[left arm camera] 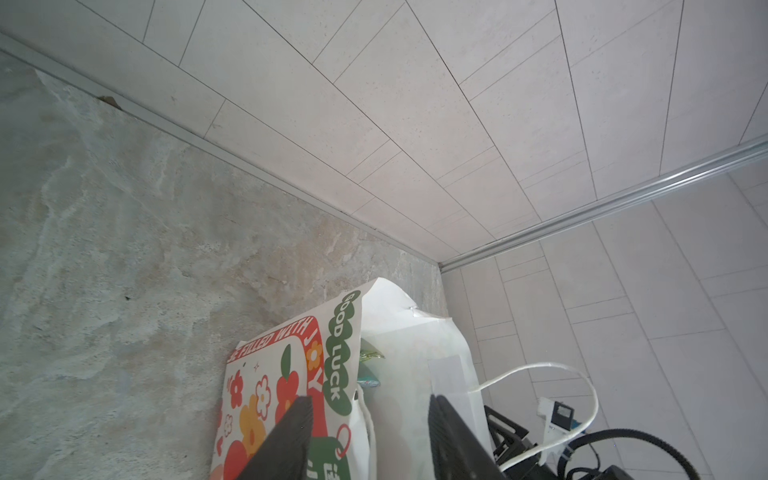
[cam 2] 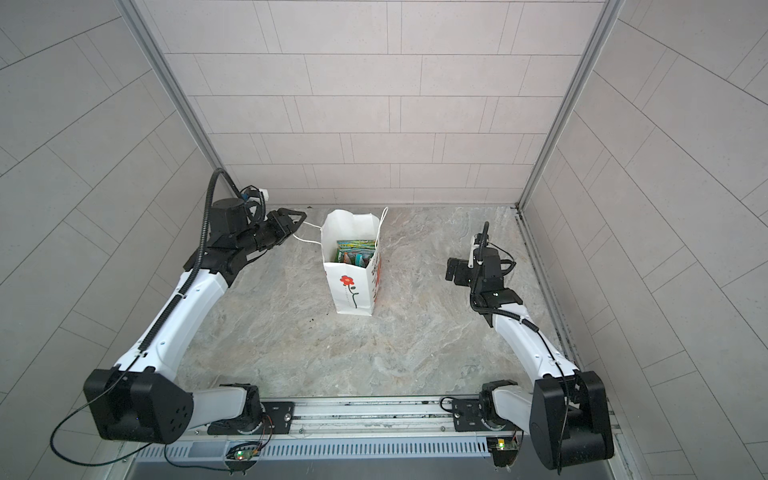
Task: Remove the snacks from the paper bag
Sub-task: 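Raise the left gripper to the bag's top edge while the right gripper approaches the bag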
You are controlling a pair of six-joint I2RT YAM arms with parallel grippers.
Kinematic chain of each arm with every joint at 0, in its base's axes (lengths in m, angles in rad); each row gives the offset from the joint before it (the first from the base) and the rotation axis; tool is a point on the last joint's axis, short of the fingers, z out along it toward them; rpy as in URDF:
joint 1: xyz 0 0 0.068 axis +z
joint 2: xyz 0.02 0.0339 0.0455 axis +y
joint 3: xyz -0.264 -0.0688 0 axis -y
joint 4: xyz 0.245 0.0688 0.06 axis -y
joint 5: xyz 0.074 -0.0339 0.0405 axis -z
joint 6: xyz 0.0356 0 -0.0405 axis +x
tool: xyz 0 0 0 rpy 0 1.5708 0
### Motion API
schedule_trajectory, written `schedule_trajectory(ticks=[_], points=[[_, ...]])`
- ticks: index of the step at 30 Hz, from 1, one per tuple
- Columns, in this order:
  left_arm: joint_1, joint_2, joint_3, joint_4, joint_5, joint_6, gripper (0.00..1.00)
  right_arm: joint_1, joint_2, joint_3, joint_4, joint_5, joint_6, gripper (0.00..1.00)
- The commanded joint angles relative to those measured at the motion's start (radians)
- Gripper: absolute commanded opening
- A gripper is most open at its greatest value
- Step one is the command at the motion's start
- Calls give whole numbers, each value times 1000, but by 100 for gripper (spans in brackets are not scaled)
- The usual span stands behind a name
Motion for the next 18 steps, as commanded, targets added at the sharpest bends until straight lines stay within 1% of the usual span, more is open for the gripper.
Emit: schedule_trajectory(ticks=[1, 2, 4, 7, 9, 10, 13, 18], points=[[5, 4, -12, 63, 32, -23, 42, 5, -16, 24, -29, -30, 1, 99], [6, 6, -14, 68, 30, -24, 37, 6, -13, 26, -29, -39, 1, 99], [6, 9, -15, 69, 30, -22, 33, 6, -6, 24, -30, -50, 2, 99], [5, 17, -16, 73, 29, -18, 18, 8, 9, 27, -29, -65, 10, 99], [6, 23, -14, 77, 28, -12, 4, 14, 23, 27, -29, -76, 16, 99], [5, 25, -14, 77, 27, -10, 0, 19, 29, 28, -25, -81, 18, 99], [5, 39, -5, 68, 29, 2, 0, 50, 56, 29, -13, -89, 23, 99], [4, 70, 35, 59, 22, 54, 0, 153, 128, 49, 28, -91, 41, 99]])
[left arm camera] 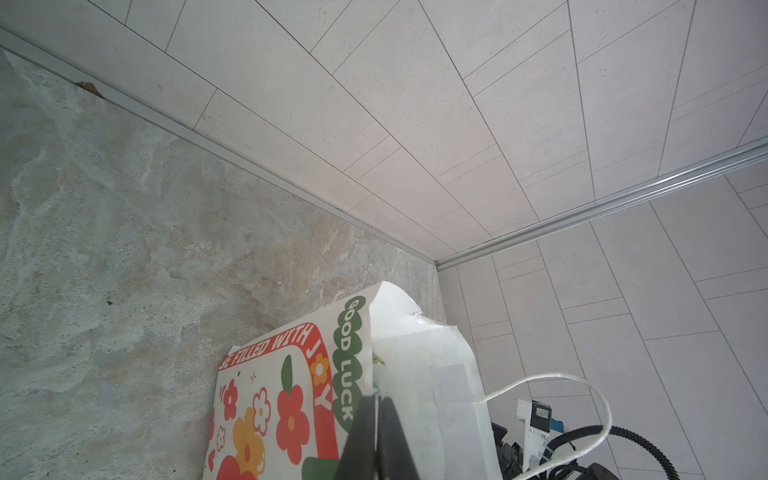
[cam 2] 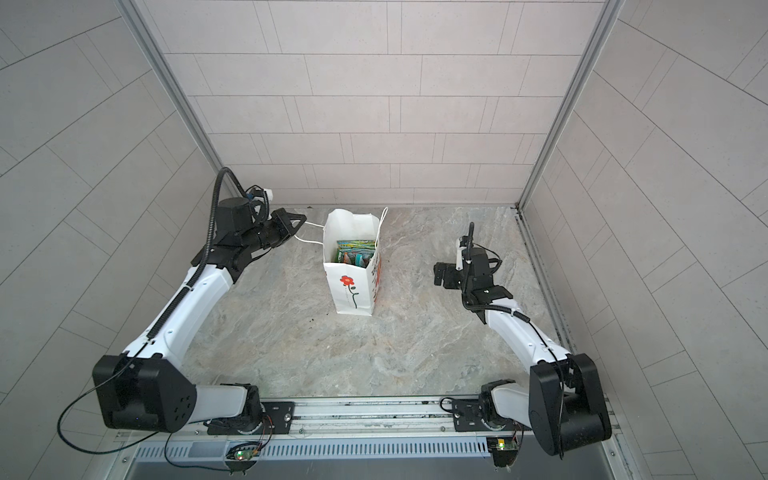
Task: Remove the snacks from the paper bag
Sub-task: 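Raise the left gripper to the bag's top edge while the right gripper approaches the bag, then grip the bag's top edge with the left gripper and tip it while the right withdraws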
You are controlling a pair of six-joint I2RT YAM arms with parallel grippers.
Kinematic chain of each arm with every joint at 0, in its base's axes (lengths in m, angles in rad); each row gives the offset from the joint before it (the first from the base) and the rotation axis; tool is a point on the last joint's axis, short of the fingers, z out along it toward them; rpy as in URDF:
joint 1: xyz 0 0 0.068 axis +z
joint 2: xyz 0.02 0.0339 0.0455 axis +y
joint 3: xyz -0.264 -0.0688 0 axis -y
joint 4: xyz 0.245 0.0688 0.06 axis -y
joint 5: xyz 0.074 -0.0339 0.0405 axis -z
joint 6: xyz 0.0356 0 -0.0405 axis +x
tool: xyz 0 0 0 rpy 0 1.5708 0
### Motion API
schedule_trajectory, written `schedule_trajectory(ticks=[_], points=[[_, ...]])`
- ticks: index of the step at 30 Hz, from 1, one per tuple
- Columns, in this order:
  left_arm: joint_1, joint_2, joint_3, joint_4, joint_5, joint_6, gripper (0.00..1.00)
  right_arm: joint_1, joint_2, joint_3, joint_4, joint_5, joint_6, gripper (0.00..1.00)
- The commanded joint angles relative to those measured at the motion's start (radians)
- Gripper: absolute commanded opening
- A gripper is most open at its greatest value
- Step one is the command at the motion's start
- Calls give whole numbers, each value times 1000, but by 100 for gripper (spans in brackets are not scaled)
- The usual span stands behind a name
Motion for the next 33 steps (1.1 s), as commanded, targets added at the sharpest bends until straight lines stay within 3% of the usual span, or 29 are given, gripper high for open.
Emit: schedule_trajectory(ticks=[1, 5, 12, 22, 33], points=[[4, 26, 55, 0, 10, 65, 0, 64, 48, 37, 37, -25, 27, 99], [3, 68, 134, -50, 28, 160, 0, 153, 146, 77, 87, -97, 60, 96], [2, 190, 296, -91, 86, 223, 0, 311, 323, 182, 155, -73, 101, 82], [-26, 337, 556, -146, 133, 249, 0, 399, 512, 192, 480, -38, 187, 74], [-92, 462, 845, -323, 153, 339, 0, 452, 715, 333, 643, 62, 292, 73]])
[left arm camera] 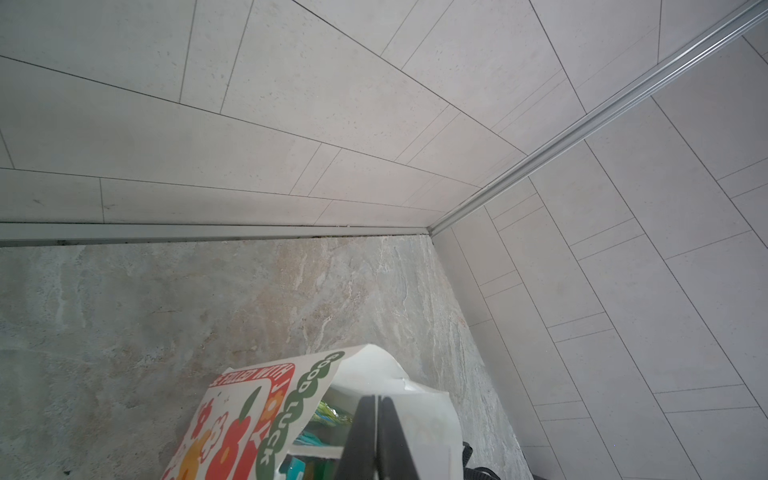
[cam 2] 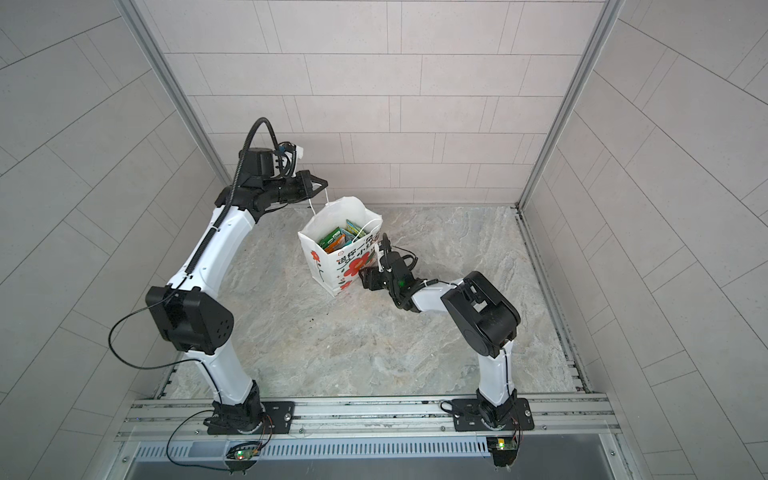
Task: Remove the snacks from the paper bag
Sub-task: 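Grip the bag's top edge with the left gripper and tip it while the right withdraws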
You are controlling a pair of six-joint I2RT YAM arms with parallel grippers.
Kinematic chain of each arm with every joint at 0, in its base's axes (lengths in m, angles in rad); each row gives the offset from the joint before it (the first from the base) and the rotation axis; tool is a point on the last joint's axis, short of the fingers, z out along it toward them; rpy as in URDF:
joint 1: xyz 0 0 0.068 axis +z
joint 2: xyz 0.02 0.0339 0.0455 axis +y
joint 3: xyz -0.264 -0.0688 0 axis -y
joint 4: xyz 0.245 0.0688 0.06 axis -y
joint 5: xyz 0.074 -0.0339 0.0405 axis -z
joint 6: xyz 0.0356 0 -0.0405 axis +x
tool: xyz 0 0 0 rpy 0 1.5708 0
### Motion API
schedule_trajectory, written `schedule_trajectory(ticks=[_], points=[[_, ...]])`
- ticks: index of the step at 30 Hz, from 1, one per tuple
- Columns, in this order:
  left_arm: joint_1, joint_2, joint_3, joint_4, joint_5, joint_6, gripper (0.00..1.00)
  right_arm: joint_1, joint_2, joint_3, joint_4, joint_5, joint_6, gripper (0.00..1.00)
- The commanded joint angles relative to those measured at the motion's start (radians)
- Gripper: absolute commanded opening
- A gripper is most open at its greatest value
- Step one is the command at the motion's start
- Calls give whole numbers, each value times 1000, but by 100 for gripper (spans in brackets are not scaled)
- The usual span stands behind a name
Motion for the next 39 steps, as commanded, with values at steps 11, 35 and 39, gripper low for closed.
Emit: schedule_trajectory(ticks=[11, 35, 39], points=[[-62, -15, 147, -35, 104, 91, 0, 35, 201, 183, 186, 83, 116, 73], [-244, -193, -192, -74, 43, 196, 0, -258, -382, -439, -42, 201, -23, 76], [-293, -232, -249, -73, 32, 197, 0, -323, -540, -448, -205, 277, -99, 76]])
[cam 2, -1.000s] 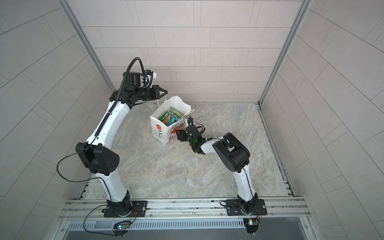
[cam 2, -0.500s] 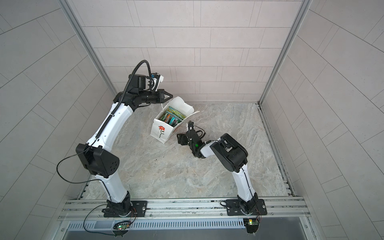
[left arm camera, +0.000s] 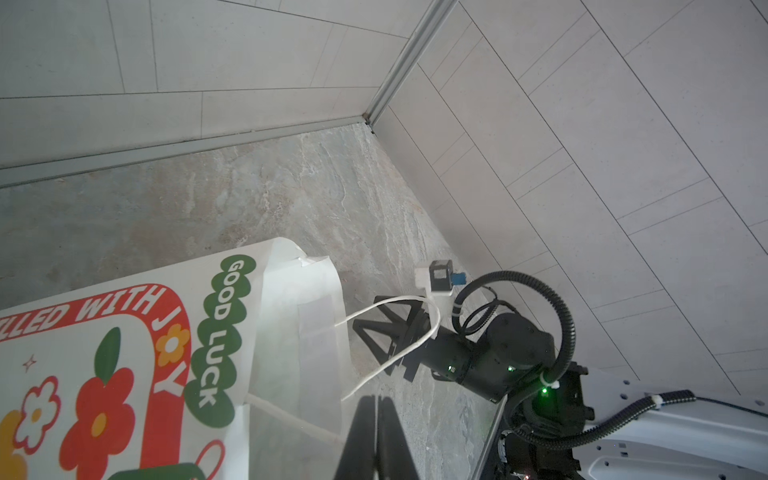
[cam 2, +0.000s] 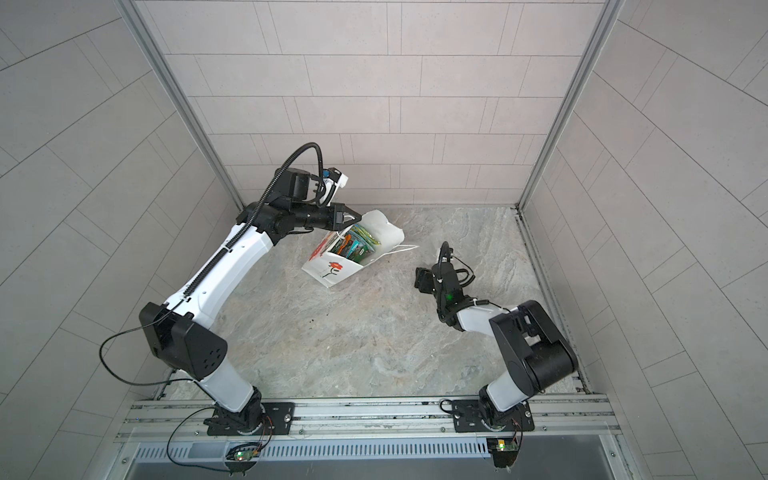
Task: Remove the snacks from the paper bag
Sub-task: 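Grip the bag's top edge with the left gripper and tip it while the right withdraws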
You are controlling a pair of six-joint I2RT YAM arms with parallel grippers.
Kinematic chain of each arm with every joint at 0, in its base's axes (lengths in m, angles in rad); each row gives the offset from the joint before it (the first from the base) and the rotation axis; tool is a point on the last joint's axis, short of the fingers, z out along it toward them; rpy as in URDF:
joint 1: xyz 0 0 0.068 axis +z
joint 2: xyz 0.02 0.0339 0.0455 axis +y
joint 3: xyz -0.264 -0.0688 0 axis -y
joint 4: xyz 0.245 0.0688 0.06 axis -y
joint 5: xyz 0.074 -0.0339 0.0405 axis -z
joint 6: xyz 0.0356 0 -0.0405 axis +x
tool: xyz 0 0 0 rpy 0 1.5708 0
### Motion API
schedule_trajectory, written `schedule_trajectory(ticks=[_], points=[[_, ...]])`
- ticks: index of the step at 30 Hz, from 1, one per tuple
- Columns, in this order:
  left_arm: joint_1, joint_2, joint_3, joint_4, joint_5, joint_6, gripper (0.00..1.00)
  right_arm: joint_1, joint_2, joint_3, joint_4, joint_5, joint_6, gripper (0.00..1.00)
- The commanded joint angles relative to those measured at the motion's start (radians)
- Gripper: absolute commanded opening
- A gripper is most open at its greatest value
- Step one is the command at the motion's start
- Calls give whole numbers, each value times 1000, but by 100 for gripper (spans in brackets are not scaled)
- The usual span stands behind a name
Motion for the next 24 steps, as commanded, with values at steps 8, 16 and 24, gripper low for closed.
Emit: schedule_trajectory(ticks=[8, 16, 24], points=[[-85, -148, -150, 38, -39, -6, 0, -66, -270, 37, -357, 99, -200, 76], [-86, -207, -245, 138, -88, -114, 0, -27, -393, 95, -476, -216, -253, 76], [-87, -235, -303, 272, -145, -276, 0, 117, -453, 134, -525, -412, -237, 73]])
